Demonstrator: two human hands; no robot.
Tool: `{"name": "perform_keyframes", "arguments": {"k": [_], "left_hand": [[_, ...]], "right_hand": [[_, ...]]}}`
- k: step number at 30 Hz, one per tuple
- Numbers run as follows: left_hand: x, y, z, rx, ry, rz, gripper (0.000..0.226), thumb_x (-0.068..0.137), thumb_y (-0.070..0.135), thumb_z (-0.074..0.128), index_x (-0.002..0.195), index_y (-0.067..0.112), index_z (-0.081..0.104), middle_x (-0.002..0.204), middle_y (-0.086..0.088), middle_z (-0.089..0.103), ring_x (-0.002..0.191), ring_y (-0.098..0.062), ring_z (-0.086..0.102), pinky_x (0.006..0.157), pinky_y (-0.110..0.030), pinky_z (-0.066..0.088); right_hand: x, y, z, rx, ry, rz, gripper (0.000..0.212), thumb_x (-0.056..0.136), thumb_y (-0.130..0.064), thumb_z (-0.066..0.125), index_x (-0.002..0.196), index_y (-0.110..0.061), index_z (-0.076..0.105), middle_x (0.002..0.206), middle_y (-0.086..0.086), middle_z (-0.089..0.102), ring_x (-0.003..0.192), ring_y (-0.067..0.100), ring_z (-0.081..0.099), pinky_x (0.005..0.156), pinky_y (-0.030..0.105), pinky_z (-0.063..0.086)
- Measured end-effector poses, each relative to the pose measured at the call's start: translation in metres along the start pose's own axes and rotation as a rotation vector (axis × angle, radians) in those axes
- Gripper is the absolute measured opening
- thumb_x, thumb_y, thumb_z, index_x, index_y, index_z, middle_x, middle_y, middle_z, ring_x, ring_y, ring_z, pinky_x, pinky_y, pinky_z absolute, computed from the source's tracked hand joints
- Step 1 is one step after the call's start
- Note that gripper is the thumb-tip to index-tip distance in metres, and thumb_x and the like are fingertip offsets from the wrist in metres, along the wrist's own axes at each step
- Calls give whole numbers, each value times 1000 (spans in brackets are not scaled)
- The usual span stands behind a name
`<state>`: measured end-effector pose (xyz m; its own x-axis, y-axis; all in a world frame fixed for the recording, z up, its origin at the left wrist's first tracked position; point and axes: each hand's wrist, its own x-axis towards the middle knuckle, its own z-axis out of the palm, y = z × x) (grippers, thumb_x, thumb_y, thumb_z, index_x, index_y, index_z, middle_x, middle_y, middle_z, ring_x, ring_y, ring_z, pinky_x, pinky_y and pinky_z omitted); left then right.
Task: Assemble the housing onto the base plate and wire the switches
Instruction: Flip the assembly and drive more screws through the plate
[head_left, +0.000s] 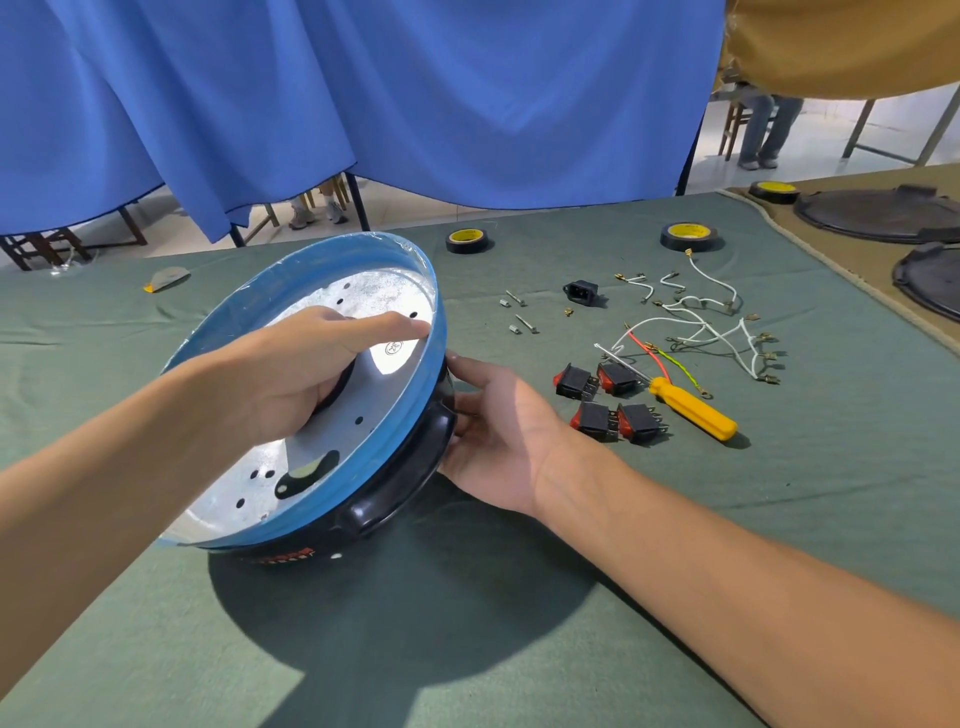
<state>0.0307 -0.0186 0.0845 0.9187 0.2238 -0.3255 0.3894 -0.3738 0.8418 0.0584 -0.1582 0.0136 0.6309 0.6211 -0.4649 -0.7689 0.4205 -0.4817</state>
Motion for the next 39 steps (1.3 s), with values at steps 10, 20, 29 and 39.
{"name": "perform_keyframes", "arguments": {"k": [10, 20, 29, 39], "left_hand": [[2, -6, 8, 103, -20, -8, 45, 56, 52, 79, 39, 16, 58, 46, -7, 54, 38, -19, 53, 45, -24, 42], [3, -13, 6, 168, -4, -32, 53, 74, 49, 73, 57, 6, 48, 34, -4, 48, 32, -17, 49, 42, -22, 38], [-4, -3, 3, 407, 95, -87, 66, 64, 72, 69, 75, 8, 60, 52, 1, 54, 46, -15, 53, 47, -24, 37], [-67, -5, 40, 866, 309, 375, 73, 69, 84, 38, 113, 29, 56, 106, 11, 59, 101, -17, 52, 84, -38, 44]], "right_hand": [[-5, 3, 0, -22, -105, 96, 48, 91, -45, 53, 118, -9, 67, 110, 10, 70, 103, 27, 64, 102, 36, 47], [-5, 4, -2, -64, -82, 61, 46, 94, -46, 51, 113, -9, 70, 101, 10, 71, 96, 26, 65, 98, 35, 47], [-6, 6, -1, -70, -102, 23, 42, 93, -45, 54, 113, -12, 71, 104, 8, 72, 92, 24, 68, 85, 33, 55], [-7, 5, 5, 11, -146, -37, 36, 99, -39, 48, 89, -11, 69, 70, 3, 71, 60, 15, 70, 54, 22, 56]]}}
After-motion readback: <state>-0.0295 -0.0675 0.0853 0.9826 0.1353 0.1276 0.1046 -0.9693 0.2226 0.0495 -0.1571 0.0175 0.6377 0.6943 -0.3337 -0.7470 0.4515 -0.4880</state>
